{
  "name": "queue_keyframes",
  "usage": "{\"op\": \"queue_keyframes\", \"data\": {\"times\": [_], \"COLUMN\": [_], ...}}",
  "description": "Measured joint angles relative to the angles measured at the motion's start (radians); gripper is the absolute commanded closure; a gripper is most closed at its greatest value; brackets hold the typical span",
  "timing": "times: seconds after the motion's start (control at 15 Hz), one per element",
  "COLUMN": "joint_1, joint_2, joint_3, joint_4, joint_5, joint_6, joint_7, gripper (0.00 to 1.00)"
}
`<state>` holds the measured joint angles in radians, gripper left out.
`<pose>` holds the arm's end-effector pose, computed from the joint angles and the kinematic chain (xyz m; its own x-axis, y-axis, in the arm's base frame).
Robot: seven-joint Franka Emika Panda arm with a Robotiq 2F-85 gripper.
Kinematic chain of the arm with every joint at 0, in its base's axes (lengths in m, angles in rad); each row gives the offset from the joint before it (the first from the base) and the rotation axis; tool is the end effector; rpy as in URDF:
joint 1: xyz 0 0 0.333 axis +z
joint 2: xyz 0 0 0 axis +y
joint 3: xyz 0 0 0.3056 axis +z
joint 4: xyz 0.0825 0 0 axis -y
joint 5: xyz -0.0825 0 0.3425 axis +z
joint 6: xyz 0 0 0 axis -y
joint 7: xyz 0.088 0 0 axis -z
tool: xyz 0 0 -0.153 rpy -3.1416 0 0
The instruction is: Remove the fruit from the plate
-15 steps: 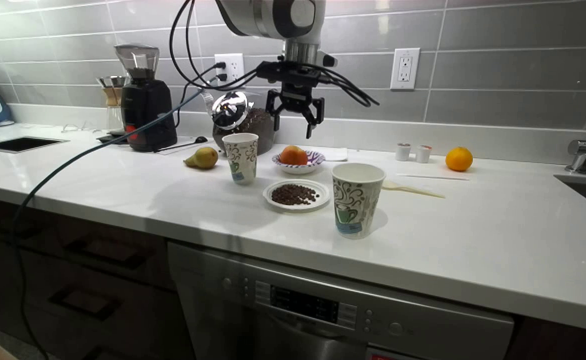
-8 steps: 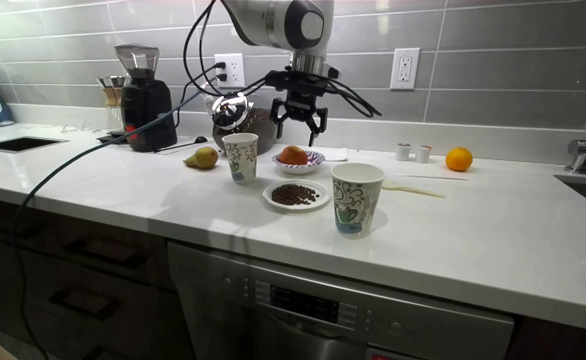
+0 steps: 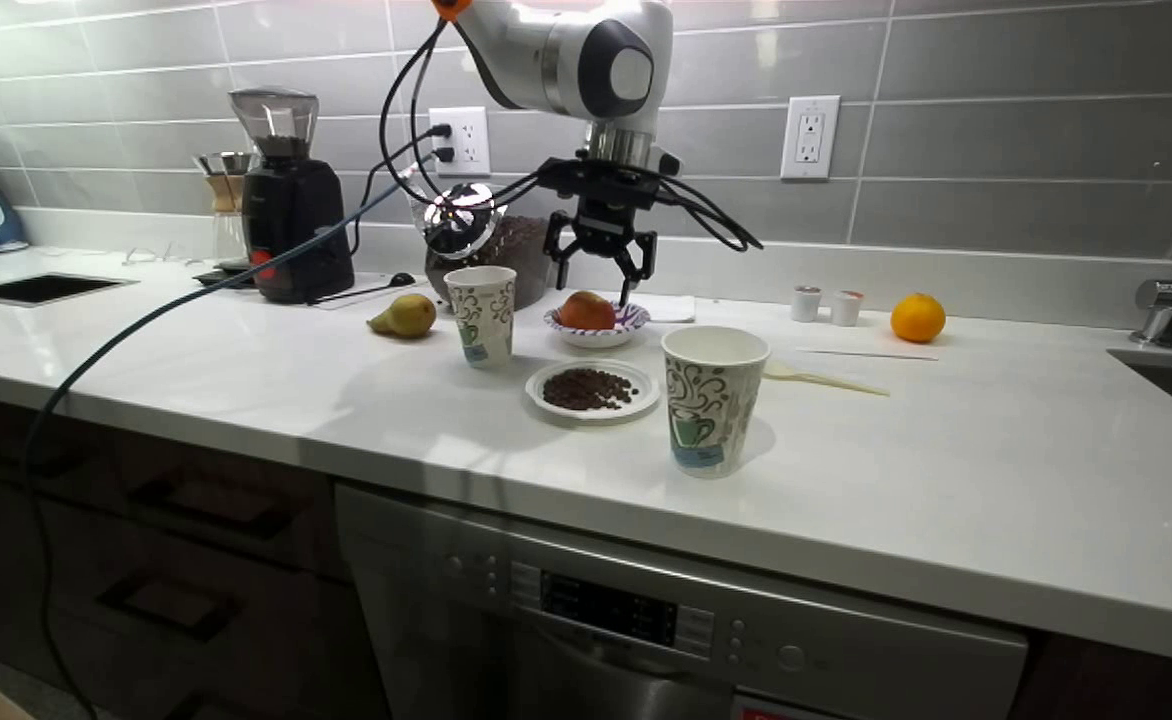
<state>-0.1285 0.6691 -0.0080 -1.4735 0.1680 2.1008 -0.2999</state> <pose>0.6650 -0.0758 0.2500 0.9970 0.0772 -0.0051 0.0757 -0.9867 -0.1436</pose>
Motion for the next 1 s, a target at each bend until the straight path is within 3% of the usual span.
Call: {"op": "queue_keyframes", "data": {"times": [1.0], "joint_1": [0.0], "joint_2": [0.037], "joint_3": [0.013], "joint_4": [0.0], "joint_5": [-0.002], "joint_6": [0.037], "joint_7": [-0.037], "gripper": [0.0]}}
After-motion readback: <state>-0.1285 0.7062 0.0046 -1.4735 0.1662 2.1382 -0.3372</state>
